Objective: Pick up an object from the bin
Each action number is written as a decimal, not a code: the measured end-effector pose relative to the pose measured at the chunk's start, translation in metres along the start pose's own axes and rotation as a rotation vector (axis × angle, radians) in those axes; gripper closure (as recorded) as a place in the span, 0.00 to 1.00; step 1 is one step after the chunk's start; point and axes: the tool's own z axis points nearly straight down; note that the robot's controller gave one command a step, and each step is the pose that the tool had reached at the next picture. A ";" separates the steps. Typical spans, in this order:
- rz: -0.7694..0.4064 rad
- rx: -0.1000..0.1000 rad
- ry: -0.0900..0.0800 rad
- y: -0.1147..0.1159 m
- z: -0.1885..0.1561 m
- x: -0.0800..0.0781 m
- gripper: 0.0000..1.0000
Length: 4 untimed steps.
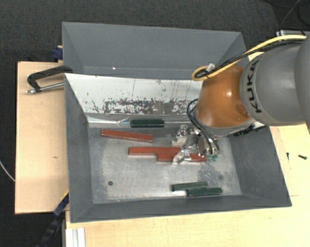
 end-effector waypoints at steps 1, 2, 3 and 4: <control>0.003 0.003 -0.011 -0.002 0.003 -0.001 0.00; 0.002 0.003 -0.001 -0.002 0.000 0.000 1.00; 0.004 0.004 -0.011 -0.003 0.003 -0.002 0.00; 0.002 0.004 -0.001 -0.003 0.000 0.000 1.00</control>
Offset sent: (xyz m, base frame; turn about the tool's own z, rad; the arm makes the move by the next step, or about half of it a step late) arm 0.0000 0.0000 0.0000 0.0000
